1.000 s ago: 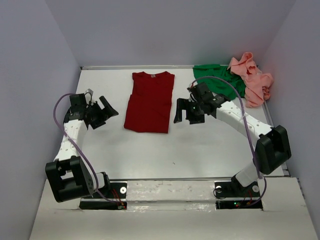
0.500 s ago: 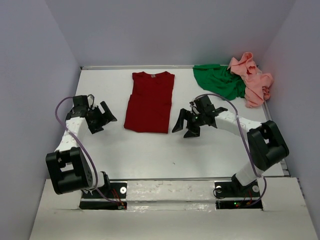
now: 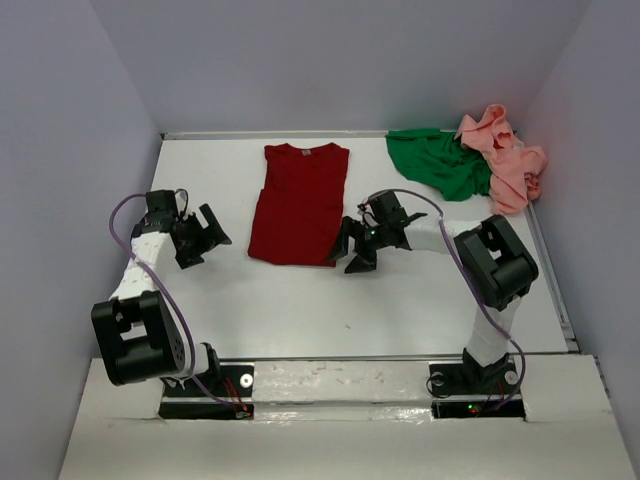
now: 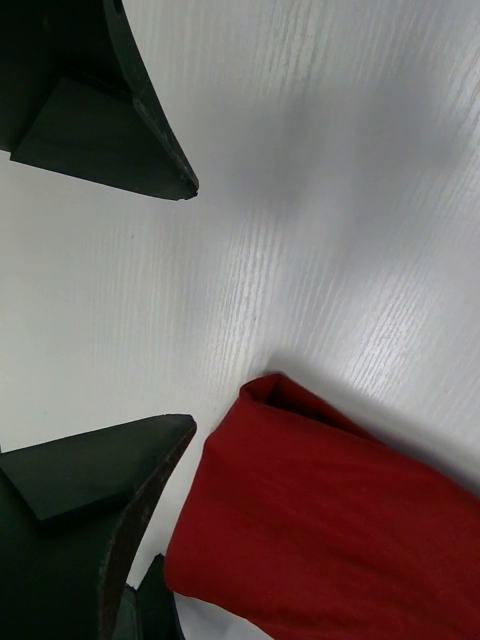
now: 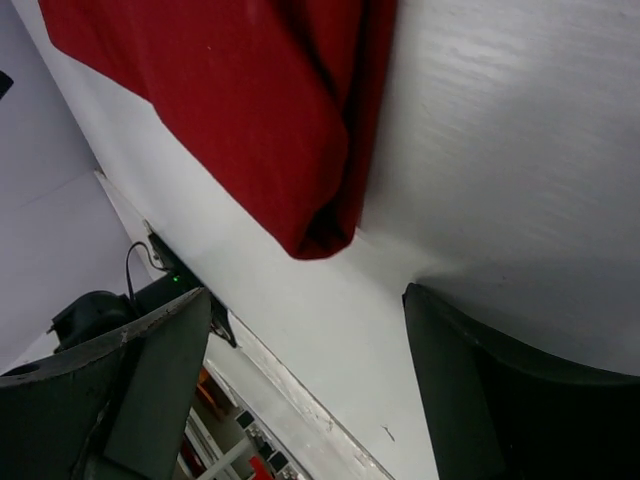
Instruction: Fold and stack the t-shirts
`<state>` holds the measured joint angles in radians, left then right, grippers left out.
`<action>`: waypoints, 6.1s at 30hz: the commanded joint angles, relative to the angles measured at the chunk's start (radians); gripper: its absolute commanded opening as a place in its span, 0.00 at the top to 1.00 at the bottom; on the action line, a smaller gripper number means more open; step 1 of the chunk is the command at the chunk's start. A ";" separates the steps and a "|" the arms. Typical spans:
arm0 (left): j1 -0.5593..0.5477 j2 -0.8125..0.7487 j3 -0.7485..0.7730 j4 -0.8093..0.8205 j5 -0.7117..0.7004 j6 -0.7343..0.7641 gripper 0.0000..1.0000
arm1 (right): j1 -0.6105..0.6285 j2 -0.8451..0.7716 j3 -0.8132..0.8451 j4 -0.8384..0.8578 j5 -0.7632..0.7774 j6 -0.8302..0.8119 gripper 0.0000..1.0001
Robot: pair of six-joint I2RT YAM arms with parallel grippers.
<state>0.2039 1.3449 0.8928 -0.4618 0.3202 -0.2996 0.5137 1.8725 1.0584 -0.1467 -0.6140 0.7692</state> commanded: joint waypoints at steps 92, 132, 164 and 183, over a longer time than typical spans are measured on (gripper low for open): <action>-0.185 0.347 0.058 0.132 0.123 -0.092 0.47 | 0.043 0.201 0.206 -0.091 0.105 -0.082 1.00; -0.326 0.323 0.046 -0.044 0.111 -0.119 1.00 | 0.043 0.047 0.246 -0.487 0.223 -0.222 1.00; -0.781 -0.306 -0.258 -0.268 0.132 -0.481 1.00 | 0.080 -0.719 -0.275 -0.748 0.145 -0.102 1.00; -0.778 -0.044 0.253 -0.414 -0.047 -0.426 1.00 | 0.080 -0.535 0.121 -0.847 0.252 -0.205 1.00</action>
<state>-0.5758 1.2976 1.0935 -0.8165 0.3088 -0.7403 0.5907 1.3342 1.0935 -0.9539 -0.4072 0.5957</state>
